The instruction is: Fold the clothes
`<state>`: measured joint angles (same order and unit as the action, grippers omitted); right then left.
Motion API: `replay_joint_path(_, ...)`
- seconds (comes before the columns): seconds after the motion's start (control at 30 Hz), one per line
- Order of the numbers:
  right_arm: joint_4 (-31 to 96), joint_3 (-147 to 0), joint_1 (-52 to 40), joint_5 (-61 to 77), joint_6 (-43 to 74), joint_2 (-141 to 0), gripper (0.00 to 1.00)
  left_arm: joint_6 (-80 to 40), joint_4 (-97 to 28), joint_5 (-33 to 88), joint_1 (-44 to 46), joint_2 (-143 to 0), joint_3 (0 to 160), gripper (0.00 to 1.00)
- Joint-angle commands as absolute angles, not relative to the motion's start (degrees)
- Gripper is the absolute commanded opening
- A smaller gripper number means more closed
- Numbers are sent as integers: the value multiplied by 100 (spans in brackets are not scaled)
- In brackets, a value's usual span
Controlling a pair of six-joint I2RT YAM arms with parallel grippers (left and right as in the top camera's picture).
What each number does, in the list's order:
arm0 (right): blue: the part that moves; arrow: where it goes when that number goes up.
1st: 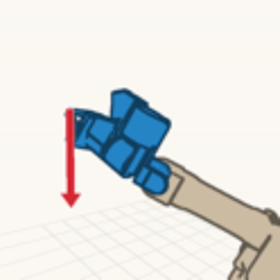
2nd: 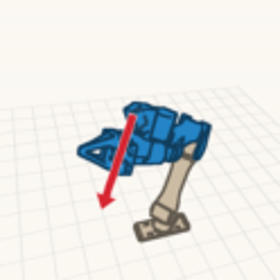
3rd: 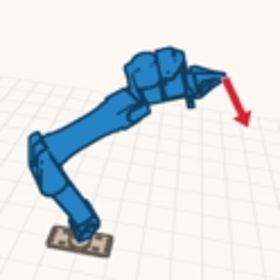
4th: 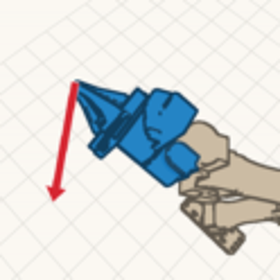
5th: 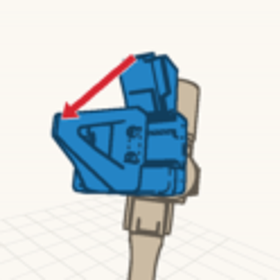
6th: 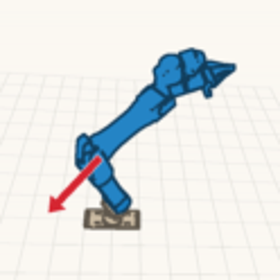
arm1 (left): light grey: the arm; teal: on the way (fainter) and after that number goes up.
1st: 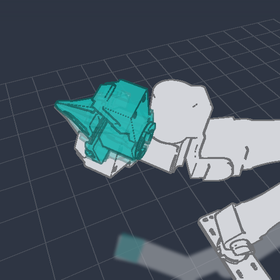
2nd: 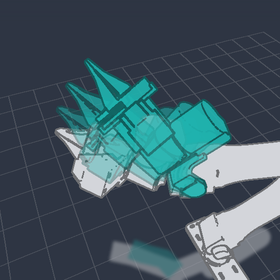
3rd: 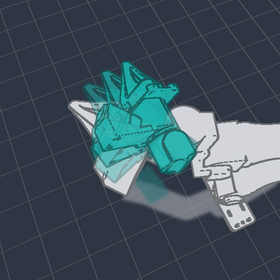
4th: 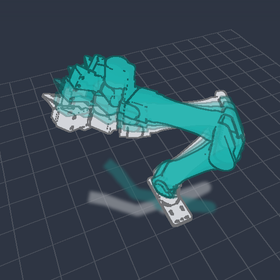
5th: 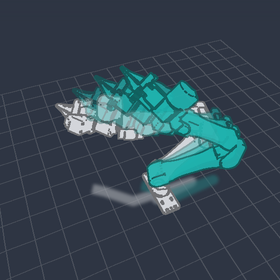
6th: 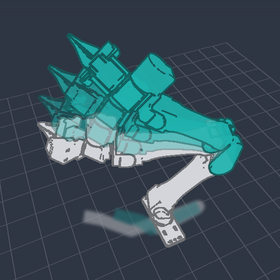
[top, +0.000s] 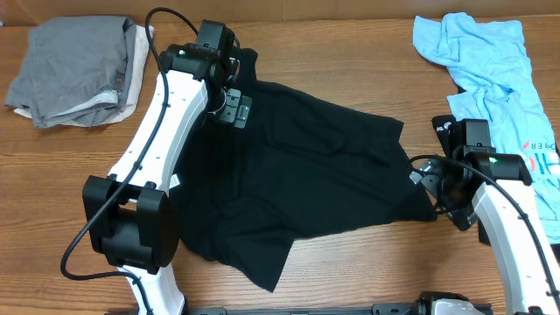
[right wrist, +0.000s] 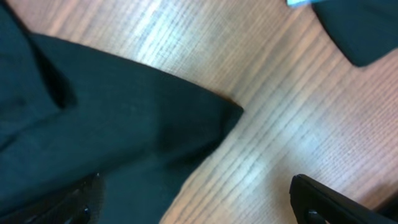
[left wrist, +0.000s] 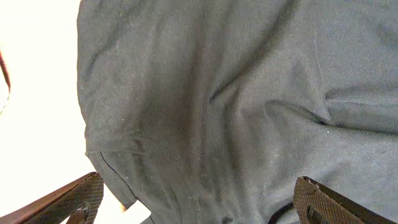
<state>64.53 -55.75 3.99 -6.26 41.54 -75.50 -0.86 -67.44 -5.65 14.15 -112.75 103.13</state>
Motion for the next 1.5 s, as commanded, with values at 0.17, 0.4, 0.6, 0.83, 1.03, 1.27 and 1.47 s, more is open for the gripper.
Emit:
replay_joint_path(0.17,4399,-5555,172,716,2714,-7852,90,69,-6552,-615,1317,-11336,10398,100)
replay_joint_path(0.4,3594,-5555,-274,718,2716,-8807,73,69,-6484,-596,1317,-11336,10398,100)
replay_joint_path(0.6,3105,-5555,-346,690,2851,-9550,66,69,-6488,-596,1317,-11336,10398,100)
replay_joint_path(0.83,2954,-5555,-349,657,2908,-9974,59,67,-6482,-596,1317,-11336,10398,100)
replay_joint_path(1.03,2681,-5555,-349,659,3048,-10001,32,67,-6438,-596,1317,-11336,10398,100)
replay_joint_path(1.27,2248,-5631,-349,674,3044,-9996,4,67,-6353,-596,1317,-11336,10398,100)
replay_joint_path(1.47,1833,-6318,-303,541,3017,-9996,4,38,-6233,-596,1315,-11336,10398,100)
